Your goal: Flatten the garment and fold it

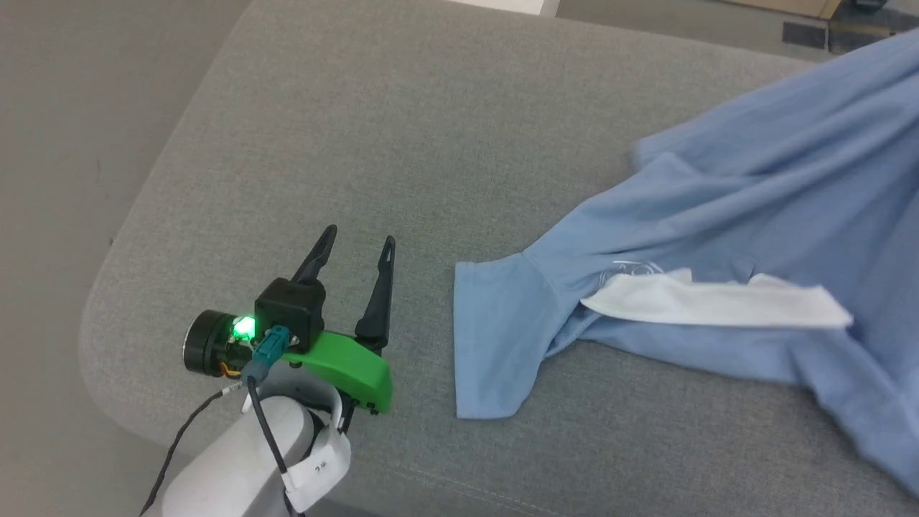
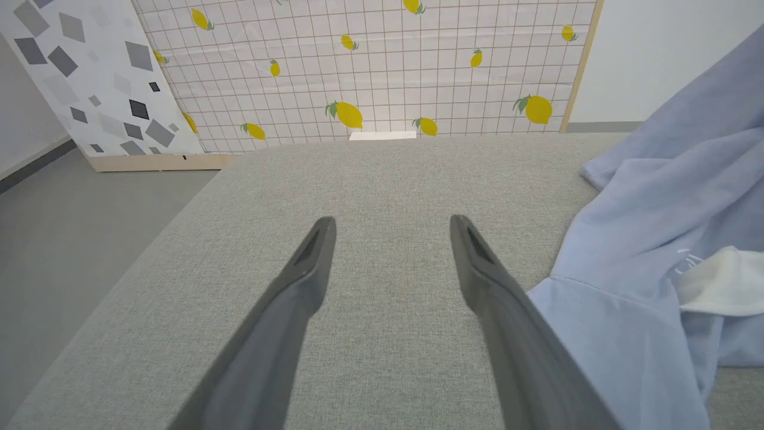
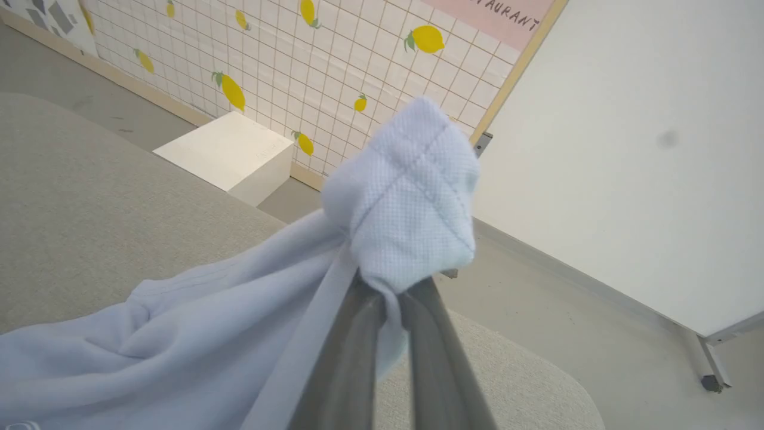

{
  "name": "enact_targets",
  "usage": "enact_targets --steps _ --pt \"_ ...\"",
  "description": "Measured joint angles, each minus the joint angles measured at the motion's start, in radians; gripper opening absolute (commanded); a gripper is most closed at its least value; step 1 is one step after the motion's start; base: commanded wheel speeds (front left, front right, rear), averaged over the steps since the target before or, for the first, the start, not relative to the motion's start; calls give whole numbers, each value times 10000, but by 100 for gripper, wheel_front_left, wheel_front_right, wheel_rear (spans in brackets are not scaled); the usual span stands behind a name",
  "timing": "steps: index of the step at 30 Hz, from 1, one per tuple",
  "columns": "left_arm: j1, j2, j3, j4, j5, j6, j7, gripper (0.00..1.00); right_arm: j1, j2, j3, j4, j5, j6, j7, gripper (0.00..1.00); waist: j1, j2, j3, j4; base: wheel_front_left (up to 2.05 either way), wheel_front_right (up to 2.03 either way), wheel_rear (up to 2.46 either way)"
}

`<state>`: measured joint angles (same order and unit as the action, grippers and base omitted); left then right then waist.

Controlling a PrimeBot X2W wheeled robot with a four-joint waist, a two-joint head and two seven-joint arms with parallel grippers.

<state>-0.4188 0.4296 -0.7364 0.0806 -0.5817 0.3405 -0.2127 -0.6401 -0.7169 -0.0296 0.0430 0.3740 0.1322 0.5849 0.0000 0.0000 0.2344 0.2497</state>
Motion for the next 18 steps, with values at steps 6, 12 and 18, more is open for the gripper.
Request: enact_targets --steps 6,12,18 --pt "-127 -178 -35 -75 15 12 -90 100 -1319 -759 173 1505 -928 0 -731 0 0 0 555 213 0 0 0" --pt "-266 -282 19 -48 46 -8 -192 100 -2336 -876 788 3168 -1814 0 -1329 0 0 0 1202 621 0 0 0" --pt "-391 -447 54 35 104 -65 -282 100 -2578 -825 1409 5003 -2125 0 -1296 100 1 0 1712 1012 0 0 0"
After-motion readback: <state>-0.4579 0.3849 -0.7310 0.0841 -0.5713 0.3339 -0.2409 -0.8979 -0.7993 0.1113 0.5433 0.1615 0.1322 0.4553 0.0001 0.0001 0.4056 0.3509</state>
